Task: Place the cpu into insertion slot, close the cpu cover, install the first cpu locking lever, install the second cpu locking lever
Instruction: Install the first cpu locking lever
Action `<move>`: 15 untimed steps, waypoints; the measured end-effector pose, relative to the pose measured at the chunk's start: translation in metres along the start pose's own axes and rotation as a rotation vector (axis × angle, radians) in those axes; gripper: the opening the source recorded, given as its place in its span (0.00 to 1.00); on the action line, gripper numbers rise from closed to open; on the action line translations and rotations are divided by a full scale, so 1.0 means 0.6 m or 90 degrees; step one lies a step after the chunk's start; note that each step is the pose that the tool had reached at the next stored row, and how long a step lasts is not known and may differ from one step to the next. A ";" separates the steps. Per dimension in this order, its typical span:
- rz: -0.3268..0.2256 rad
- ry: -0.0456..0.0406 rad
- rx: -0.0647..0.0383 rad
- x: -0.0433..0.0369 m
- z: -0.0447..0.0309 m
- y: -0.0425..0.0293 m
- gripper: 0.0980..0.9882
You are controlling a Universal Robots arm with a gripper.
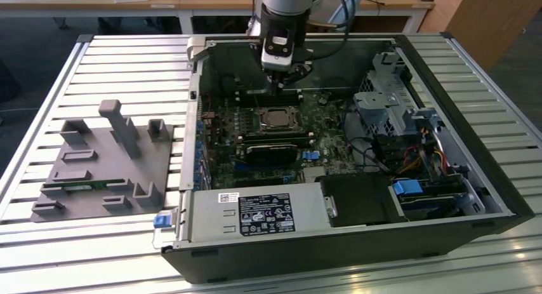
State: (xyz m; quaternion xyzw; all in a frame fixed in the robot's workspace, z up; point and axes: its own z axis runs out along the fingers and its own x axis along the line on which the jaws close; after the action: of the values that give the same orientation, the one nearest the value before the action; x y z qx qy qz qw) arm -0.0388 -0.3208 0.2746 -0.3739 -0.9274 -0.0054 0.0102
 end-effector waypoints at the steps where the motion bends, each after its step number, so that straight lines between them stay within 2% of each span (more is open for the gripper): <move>1: -0.010 0.0000 0.000 0.000 0.000 0.000 0.03; 11: -0.126 0.0000 0.003 0.000 0.001 0.000 0.03; 15: -0.161 -0.0045 0.000 0.000 0.002 0.000 0.03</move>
State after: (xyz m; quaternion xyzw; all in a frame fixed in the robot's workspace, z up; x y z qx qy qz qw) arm -0.0387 -0.3208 0.2736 -0.2536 -0.9673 -0.0056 0.0060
